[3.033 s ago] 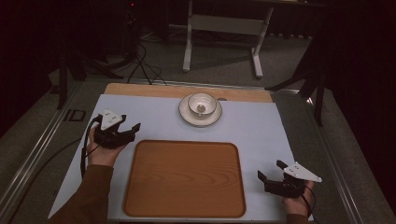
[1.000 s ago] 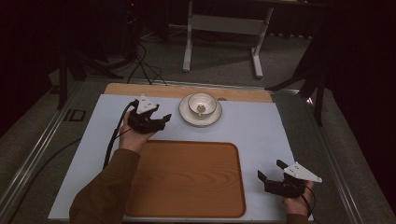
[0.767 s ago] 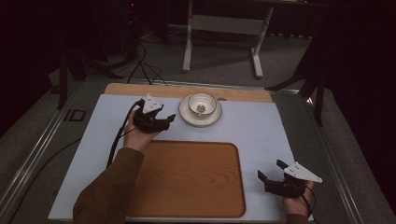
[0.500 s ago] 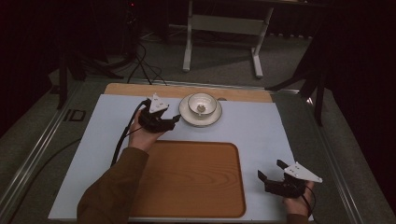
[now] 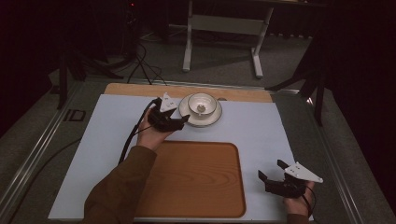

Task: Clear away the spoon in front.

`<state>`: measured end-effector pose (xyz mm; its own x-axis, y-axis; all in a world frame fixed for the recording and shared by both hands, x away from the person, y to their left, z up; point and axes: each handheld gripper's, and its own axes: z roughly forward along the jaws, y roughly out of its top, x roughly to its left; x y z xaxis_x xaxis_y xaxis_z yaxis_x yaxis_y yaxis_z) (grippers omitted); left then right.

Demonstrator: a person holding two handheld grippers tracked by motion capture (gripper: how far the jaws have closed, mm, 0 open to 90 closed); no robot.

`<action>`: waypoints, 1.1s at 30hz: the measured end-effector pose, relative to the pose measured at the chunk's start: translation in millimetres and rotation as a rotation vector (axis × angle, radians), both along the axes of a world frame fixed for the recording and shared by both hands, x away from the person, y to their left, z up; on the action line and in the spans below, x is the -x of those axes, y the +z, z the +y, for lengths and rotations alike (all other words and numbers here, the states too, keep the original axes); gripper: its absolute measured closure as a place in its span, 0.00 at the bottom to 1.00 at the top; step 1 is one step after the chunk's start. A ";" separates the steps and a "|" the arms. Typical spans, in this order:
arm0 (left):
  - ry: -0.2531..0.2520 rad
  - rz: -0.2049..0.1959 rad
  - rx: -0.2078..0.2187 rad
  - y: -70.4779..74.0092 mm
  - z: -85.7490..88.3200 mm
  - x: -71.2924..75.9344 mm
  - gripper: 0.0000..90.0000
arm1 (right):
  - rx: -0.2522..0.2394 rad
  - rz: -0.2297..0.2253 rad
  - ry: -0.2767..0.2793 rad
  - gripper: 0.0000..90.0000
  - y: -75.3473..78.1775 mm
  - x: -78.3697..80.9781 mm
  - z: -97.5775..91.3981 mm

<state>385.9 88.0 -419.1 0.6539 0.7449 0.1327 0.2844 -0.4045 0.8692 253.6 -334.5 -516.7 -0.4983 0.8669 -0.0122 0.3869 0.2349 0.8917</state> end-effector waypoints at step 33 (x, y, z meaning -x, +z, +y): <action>0.005 0.070 -0.076 -25.2 -49.8 -35.3 0.48 | -0.011 -0.005 -0.007 0.11 0.1 0.1 -2.5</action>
